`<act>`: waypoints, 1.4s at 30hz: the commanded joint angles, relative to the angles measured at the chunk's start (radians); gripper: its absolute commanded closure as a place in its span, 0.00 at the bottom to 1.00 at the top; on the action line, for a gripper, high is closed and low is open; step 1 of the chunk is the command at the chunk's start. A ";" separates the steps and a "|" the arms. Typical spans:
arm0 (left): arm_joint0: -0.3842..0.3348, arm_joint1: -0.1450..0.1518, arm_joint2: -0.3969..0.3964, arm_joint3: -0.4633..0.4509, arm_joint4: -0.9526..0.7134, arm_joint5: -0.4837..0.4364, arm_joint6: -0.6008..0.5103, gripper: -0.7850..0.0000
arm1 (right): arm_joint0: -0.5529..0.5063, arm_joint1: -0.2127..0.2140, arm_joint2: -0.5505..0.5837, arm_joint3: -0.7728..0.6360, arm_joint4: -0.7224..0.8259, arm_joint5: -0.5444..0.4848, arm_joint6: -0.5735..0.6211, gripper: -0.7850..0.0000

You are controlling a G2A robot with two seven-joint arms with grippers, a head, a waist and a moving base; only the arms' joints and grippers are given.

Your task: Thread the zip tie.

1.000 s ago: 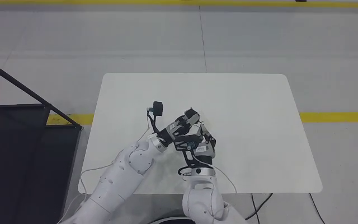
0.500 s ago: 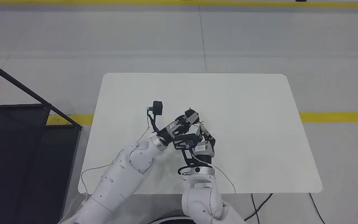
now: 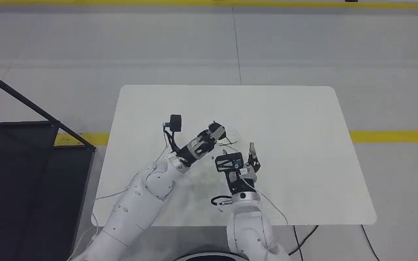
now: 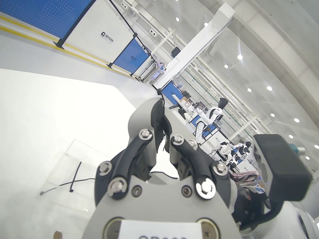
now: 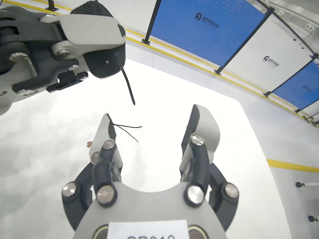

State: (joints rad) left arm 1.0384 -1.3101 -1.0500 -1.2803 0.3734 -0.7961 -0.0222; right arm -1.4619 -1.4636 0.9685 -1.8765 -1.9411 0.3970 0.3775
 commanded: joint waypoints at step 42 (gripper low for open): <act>0.183 0.071 -0.310 -0.154 0.317 0.008 0.022 1.00 | 0.165 0.021 0.133 -0.088 0.423 -0.499 0.513 0.00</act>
State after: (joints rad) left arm 1.2200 -1.2396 -1.3597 -1.4337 0.6912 -0.7884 0.0003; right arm -1.2968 -1.4427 1.1016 -1.9648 -1.5177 -0.1017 0.8901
